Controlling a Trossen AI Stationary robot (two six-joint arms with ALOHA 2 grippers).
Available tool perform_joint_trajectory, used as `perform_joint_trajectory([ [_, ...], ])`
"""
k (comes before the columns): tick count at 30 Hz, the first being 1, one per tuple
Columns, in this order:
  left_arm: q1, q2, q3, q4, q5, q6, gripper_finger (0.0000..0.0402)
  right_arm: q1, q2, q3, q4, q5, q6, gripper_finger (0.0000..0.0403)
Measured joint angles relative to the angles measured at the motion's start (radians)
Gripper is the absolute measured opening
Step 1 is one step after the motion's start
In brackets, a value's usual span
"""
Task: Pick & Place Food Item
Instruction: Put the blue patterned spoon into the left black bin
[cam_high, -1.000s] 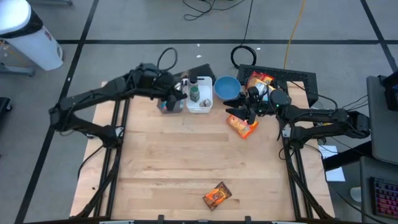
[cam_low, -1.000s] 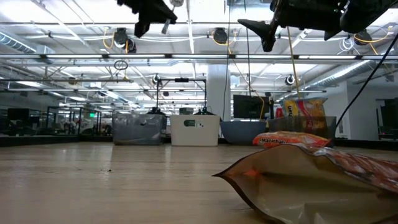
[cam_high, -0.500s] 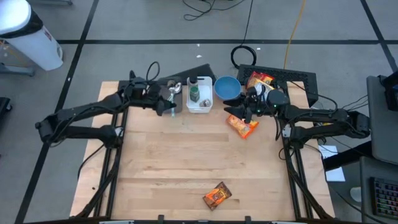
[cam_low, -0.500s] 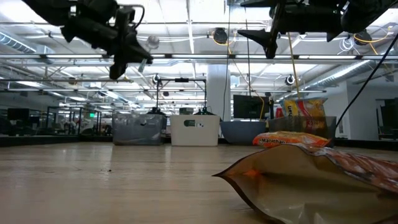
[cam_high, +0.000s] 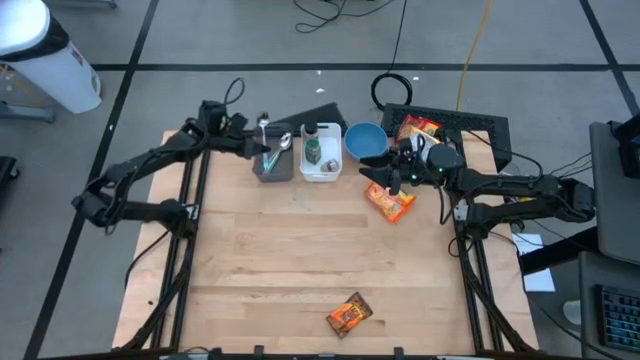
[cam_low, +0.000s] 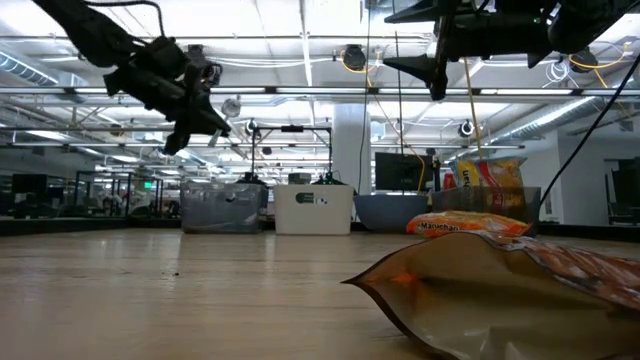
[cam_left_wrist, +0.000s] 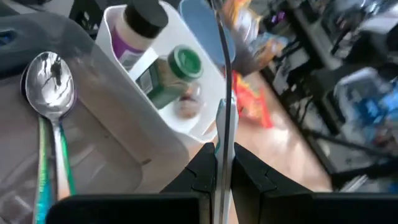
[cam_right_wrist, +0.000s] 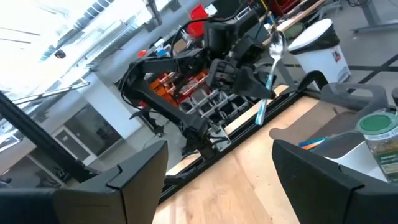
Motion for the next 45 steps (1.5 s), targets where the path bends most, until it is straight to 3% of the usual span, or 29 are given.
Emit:
perform_joint_trajectory([
  [3, 0.006, 0.062, 0.076, -0.123, -0.012, 0.11, 0.0027, 0.0, 0.0, 0.0, 0.0, 0.002, 0.0, 0.0281],
  [10, 0.008, 0.242, 0.3, -0.487, -0.144, 0.396, 0.0027, -0.001, 0.0, 0.0, -0.035, 0.024, -0.001, 0.0281],
  [20, 0.012, 0.447, 0.506, -0.628, -0.158, 0.473, 0.0027, -0.001, 0.0, 0.0, -0.054, 0.024, -0.009, 0.0281],
  [30, 0.012, 0.555, 0.527, -0.729, -0.157, 0.523, 0.0027, -0.001, 0.0, 0.0, -0.09, 0.024, -0.017, 0.0281],
  [45, -0.048, 0.636, 0.527, -0.739, -0.221, 0.515, 0.0027, -0.001, 0.0, 0.0, -0.102, 0.024, -0.031, 0.0277],
])
